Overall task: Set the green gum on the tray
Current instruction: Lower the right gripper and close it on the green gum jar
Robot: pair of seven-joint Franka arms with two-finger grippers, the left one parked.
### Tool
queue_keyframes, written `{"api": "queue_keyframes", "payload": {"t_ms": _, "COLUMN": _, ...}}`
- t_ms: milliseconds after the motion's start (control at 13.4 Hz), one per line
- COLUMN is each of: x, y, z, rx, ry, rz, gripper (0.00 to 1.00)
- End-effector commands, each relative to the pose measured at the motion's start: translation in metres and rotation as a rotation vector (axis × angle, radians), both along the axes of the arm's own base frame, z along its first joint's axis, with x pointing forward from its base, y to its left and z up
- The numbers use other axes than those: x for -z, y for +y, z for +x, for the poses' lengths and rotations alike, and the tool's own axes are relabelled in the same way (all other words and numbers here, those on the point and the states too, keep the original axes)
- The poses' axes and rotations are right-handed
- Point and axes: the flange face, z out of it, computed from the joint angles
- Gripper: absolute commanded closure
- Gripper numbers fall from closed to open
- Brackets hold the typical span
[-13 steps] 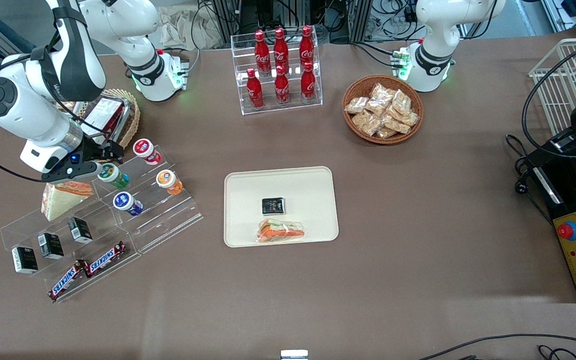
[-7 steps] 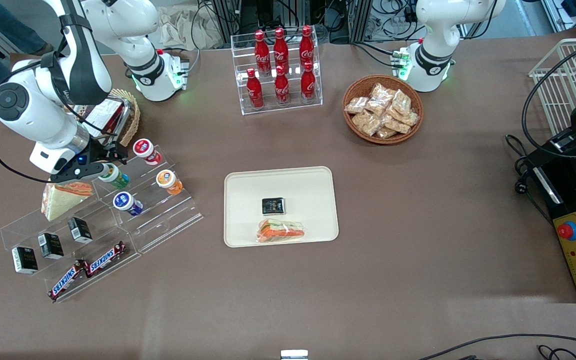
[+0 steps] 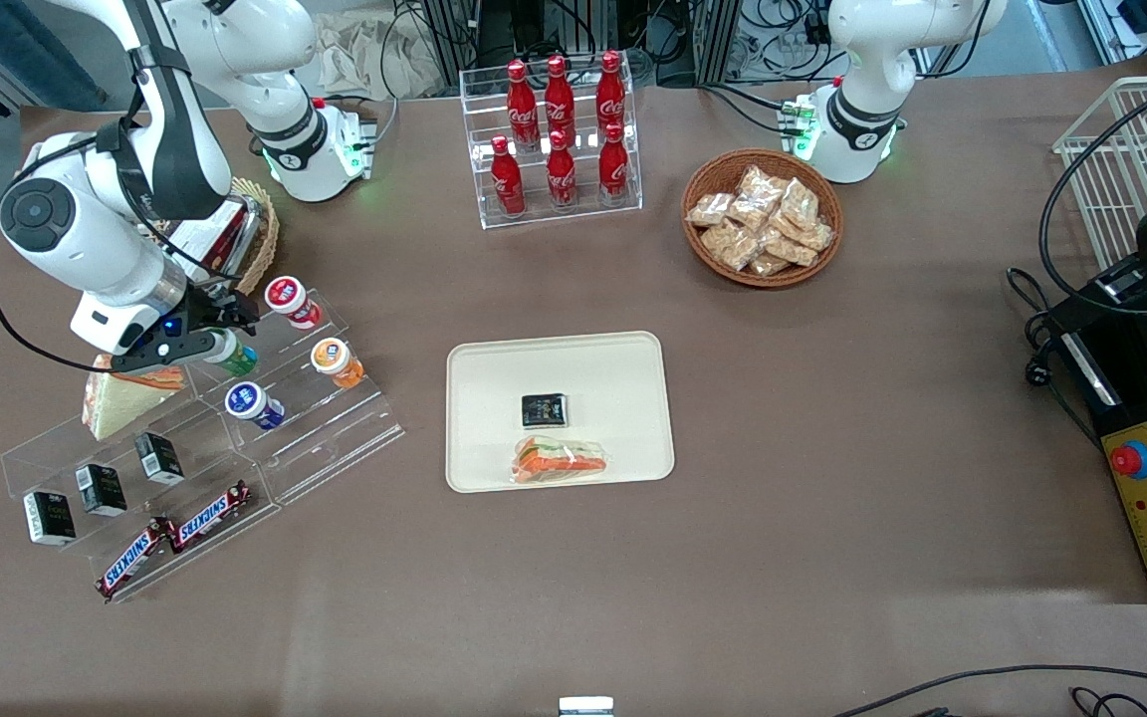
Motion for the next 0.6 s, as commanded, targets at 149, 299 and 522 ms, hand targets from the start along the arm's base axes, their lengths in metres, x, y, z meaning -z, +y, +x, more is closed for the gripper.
{"api": "queue_keyframes", "payload": {"t_ms": 149, "x": 0.0034, "y": -0.0025, "z": 0.0019, "rx": -0.023, "ry": -0.014, "rz": -0.019, "gripper": 0.34}}
{"api": "queue_keyframes", "payload": {"t_ms": 299, "x": 0.0045, "y": -0.0033, "z": 0.0009, "rx": -0.022, "ry": -0.008, "rz": -0.019, "gripper": 0.52}}
{"api": "queue_keyframes", "payload": {"t_ms": 522, "x": 0.0032, "y": -0.0033, "z": 0.0011, "rx": -0.023, "ry": -0.009, "rz": -0.019, "gripper": 0.53}}
